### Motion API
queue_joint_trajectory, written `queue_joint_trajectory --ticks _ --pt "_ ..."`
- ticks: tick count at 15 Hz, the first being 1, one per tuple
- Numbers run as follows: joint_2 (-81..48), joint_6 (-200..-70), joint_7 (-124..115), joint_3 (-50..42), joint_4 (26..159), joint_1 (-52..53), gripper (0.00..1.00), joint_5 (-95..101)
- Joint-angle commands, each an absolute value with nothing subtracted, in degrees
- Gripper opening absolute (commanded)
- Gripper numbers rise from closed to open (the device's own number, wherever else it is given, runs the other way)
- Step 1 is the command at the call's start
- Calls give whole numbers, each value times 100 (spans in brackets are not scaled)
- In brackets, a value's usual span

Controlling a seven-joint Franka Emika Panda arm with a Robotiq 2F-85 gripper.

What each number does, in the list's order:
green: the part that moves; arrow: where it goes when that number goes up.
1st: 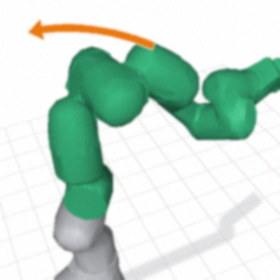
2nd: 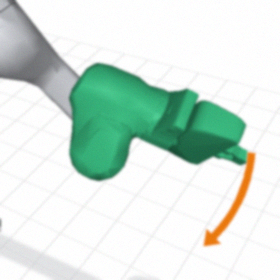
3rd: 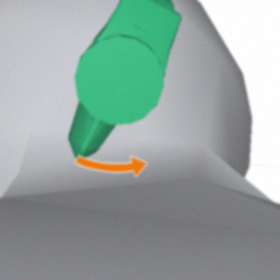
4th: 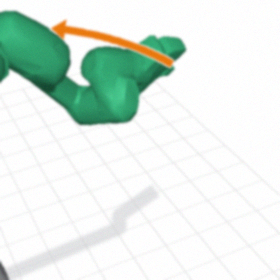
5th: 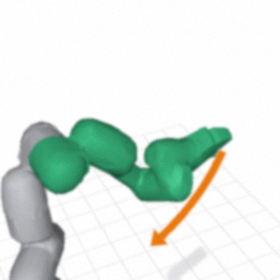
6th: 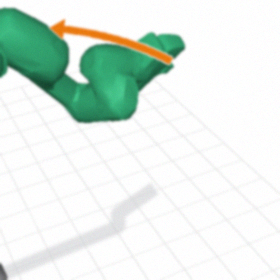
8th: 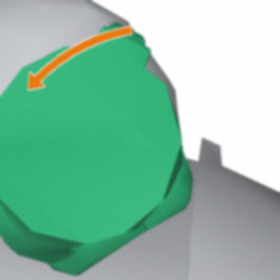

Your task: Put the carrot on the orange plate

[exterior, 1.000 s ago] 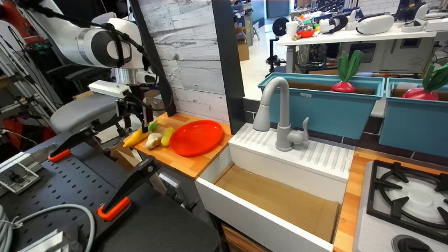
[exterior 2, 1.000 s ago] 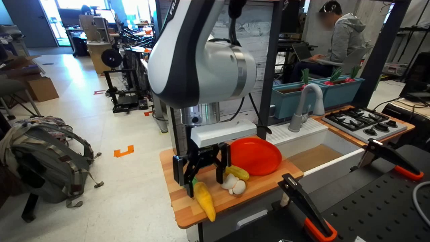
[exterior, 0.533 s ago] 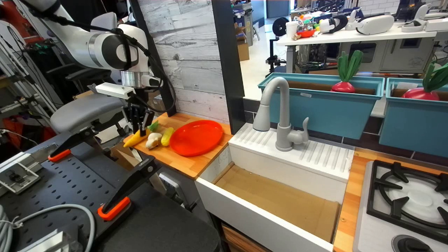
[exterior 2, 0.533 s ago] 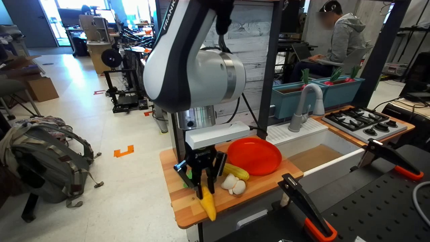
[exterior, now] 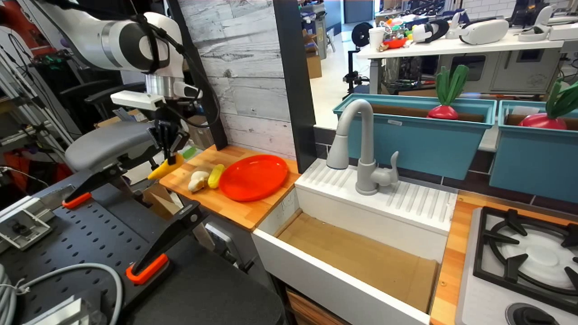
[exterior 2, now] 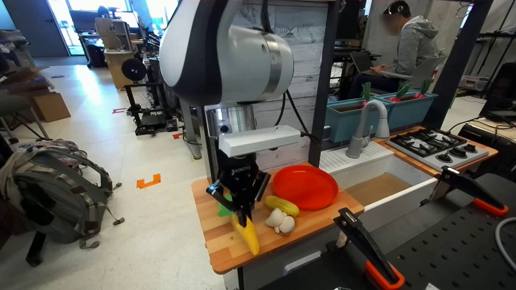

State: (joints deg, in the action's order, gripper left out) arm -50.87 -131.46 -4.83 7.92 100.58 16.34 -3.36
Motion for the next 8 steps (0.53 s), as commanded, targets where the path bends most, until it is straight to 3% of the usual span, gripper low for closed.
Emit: queue_joint_trajectory --ticks 1,8 --pt "-4246 -13102 -400 841 10772 1351 2 -382" --pt "-3893 -13241 -401 725 10783 413 2 -1071"
